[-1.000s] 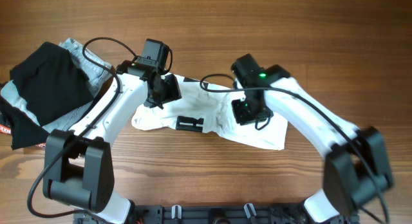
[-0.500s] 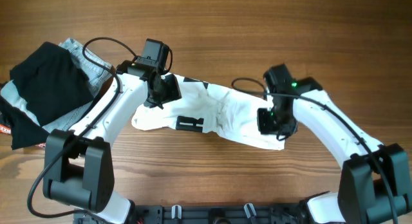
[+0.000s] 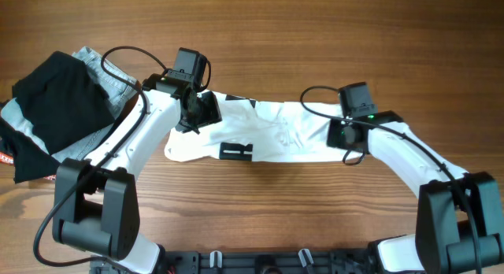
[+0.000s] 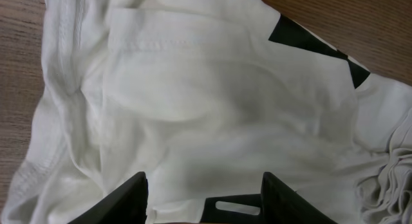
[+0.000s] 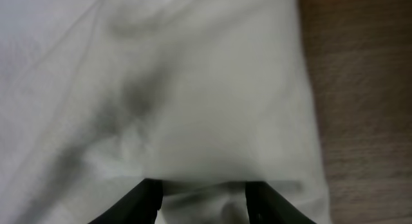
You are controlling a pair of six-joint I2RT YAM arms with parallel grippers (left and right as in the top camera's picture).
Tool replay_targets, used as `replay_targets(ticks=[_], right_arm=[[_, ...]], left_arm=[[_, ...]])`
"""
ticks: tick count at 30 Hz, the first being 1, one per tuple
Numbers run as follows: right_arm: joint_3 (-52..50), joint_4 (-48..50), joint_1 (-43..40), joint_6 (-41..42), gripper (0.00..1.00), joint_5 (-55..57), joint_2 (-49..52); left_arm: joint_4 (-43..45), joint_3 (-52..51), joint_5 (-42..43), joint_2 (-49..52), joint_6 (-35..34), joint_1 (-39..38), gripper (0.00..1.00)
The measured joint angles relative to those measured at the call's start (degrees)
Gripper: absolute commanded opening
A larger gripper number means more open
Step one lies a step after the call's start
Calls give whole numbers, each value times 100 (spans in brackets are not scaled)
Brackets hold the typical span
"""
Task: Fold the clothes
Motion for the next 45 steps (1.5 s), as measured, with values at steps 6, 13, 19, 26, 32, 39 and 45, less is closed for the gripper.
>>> replay_targets(ticks=[6,13,19,26,32,39,45], right_arm=[[0,-57,-111,-800,47,-11,0],[2,-713,-111,-999,48,-11,-7],[92,-925,-111,-1038,50,-26,-433],[153,-944,-111,-990,51,-162,-682],[153,-944,-111,-970,51,-205,-682],[153,-946,-111,-970,51,-212,-682],[153,-946,-111,-970,51,-227,-682]], left_arm=[[9,0,-2,0,0,0,65],[94,0,-33,0,-2,87,91],[83,0,-90,0,361,719,92],[179,0,-13,503,1204,1290,92],[286,28,339,1078,1766,1331,82],[205,114,1137,1239,2138,1316,37],[-2,92,1360,1344,2210,1235,4]])
